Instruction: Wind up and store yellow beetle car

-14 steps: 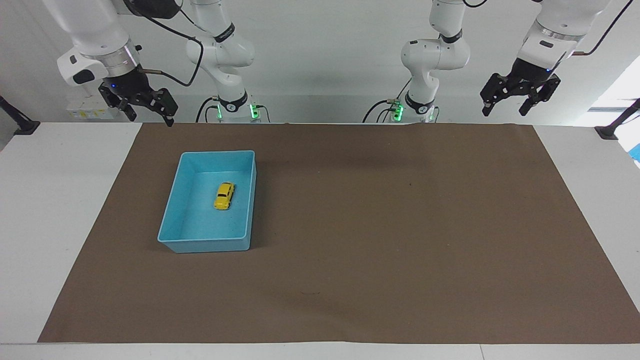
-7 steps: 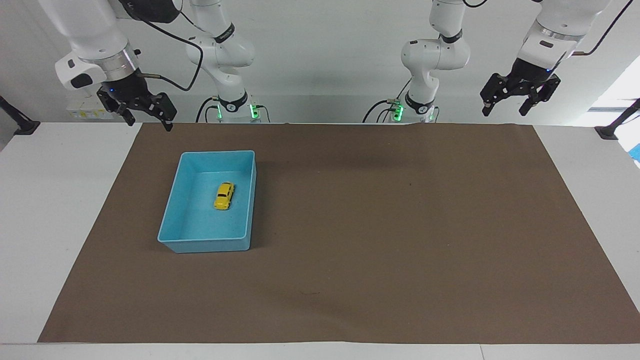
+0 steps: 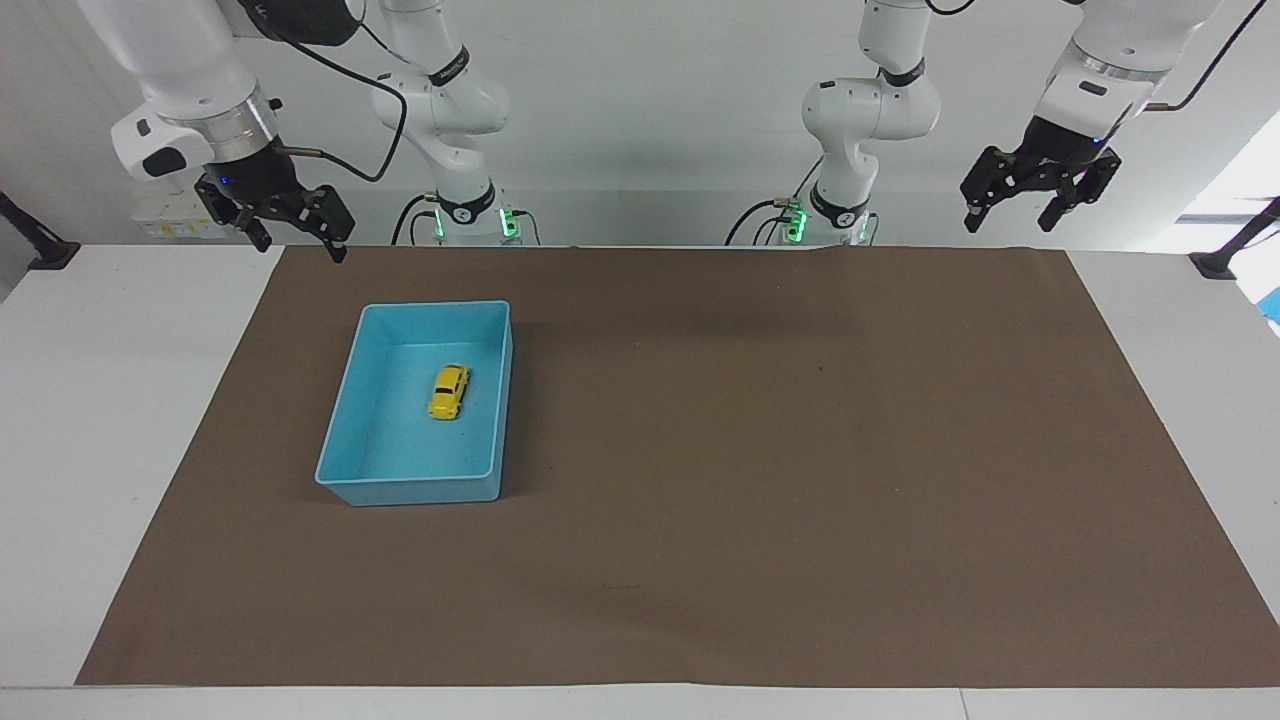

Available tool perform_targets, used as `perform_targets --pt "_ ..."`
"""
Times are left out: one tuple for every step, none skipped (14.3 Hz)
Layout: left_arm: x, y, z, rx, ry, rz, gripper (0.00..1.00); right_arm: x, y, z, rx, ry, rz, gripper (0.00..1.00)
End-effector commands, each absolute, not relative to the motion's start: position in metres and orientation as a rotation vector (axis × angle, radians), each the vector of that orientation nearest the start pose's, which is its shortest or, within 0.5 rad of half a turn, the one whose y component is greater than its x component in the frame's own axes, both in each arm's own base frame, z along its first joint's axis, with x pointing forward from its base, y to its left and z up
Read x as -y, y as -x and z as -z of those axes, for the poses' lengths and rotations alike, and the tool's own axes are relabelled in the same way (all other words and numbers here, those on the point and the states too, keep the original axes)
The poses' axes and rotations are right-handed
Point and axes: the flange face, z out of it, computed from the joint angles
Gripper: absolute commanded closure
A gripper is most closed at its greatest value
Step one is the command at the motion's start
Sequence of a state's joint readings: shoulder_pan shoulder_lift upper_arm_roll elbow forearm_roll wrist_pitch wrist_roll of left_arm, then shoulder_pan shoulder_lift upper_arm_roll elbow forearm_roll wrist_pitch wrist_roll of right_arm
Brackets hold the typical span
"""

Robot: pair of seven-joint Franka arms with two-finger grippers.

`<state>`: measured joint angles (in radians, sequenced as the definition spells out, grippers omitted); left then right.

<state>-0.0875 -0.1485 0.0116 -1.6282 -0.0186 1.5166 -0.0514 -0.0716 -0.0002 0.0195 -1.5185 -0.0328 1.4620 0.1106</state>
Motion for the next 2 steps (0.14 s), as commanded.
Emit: perform_targets --pt "0.036 -0.4965 -0.675 -0.052 3.152 0.045 0.0 0.0319 -0.5415 -0.6403 -0.246 3.135 -0.067 0.0" --pt "0.036 -0.4965 -0.675 -0.052 3.152 0.045 0.0 0.0319 -0.5413 -0.6402 -0.246 3.135 -0.07 0.0"
